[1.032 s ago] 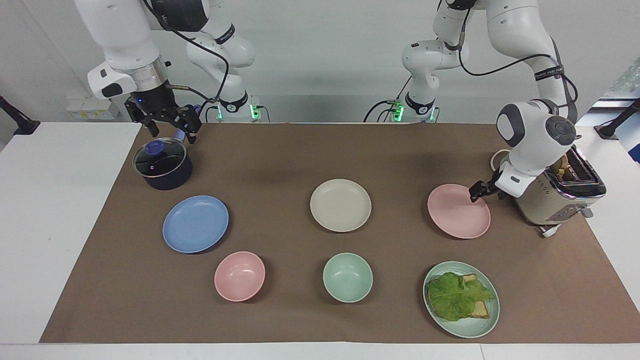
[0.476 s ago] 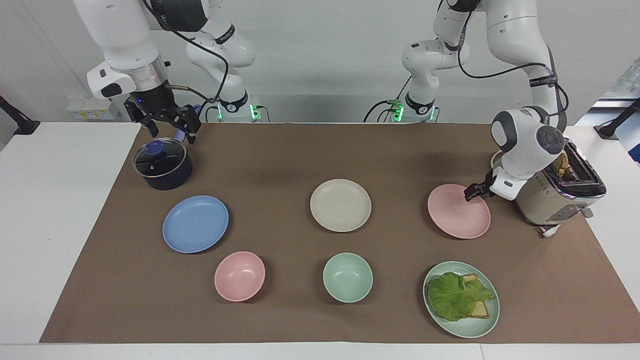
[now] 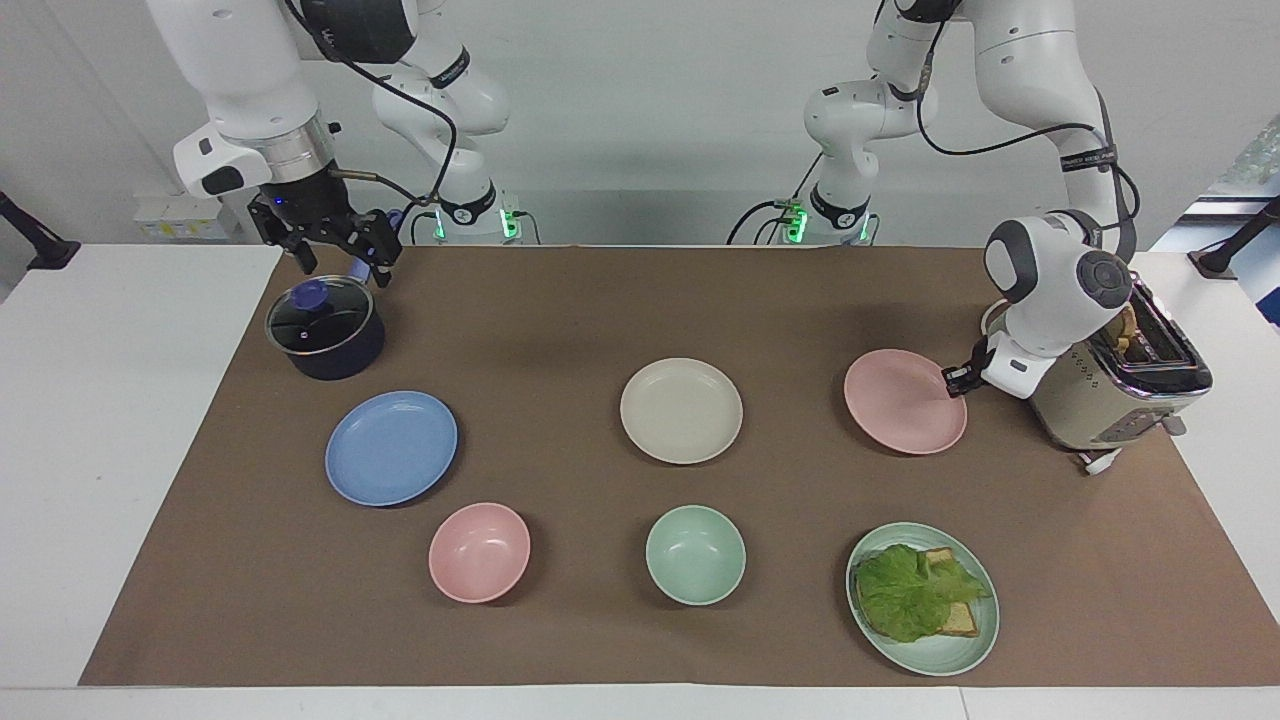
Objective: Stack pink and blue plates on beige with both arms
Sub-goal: 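Carry the pink plate with the left gripper onto the beige plate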
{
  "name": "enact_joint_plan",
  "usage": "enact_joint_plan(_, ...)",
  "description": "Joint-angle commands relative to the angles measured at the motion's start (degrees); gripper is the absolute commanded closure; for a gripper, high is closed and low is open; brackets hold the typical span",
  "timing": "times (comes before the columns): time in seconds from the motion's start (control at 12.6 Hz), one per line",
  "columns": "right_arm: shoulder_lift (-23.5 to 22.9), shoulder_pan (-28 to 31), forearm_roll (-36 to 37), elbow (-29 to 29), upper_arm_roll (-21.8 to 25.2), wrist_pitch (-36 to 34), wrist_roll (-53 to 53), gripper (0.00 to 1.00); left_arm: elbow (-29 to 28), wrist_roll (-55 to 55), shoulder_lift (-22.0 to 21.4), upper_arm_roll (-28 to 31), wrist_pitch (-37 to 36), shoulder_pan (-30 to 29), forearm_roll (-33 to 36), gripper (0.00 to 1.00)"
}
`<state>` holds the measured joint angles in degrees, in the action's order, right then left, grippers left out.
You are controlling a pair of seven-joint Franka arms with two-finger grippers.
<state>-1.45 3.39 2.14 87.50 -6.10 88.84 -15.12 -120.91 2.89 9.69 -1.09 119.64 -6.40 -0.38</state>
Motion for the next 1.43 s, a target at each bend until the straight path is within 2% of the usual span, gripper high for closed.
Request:
enact_joint_plan(0.0,1.10,0.74,-1.26,1.62,-0.14,1.43,1.06,0.00,7.58,0.88,-1.17,0.04,-12.79,0.24,-0.22,1.00)
enact_joint_plan(0.24,1.19,0.82,-1.35,1.98,-0.14,1.52,1.93,0.00,17.70,2.63,-1.34,-0.40,-25.91,1.20,-6.36,1.00)
enact_joint_plan(0.4,1.45,2.31,-1.43,3.11,-0.05,4.48,3.34,0.00,18.61,12.26,-1.78,-1.97,-25.95,5.67,-8.22,1.00)
enact_joint_plan(0.63,1.36,6.61,-2.22,6.62,-0.05,7.39,12.28,0.00,17.56,24.32,-1.87,-2.78,-18.50,15.50,-11.47,1.00)
enact_joint_plan(0.87,0.23,10.66,-5.03,13.29,-0.05,17.57,19.41,0.00,12.83,27.51,-0.12,-2.78,-7.97,23.25,-11.66,1.00)
enact_joint_plan(1.03,-2.84,13.12,-8.01,17.34,-0.05,24.42,23.71,0.00,9.04,27.52,1.89,-2.78,1.44,27.12,-11.66,1.00)
enact_joint_plan(1.19,-5.31,15.06,-10.48,20.94,-0.05,31.28,29.51,0.00,8.15,27.34,2.87,-2.78,3.85,28.28,-11.66,1.00)
enact_joint_plan(1.27,-6.45,15.32,-10.66,22.01,-0.05,33.83,30.32,0.00,8.23,27.25,2.88,-2.78,3.94,28.98,-11.66,0.93)
enact_joint_plan(1.35,-8.81,15.41,-11.36,22.10,-0.05,35.25,30.85,0.00,8.50,26.90,2.96,-2.78,4.03,29.07,-11.66,0.38)
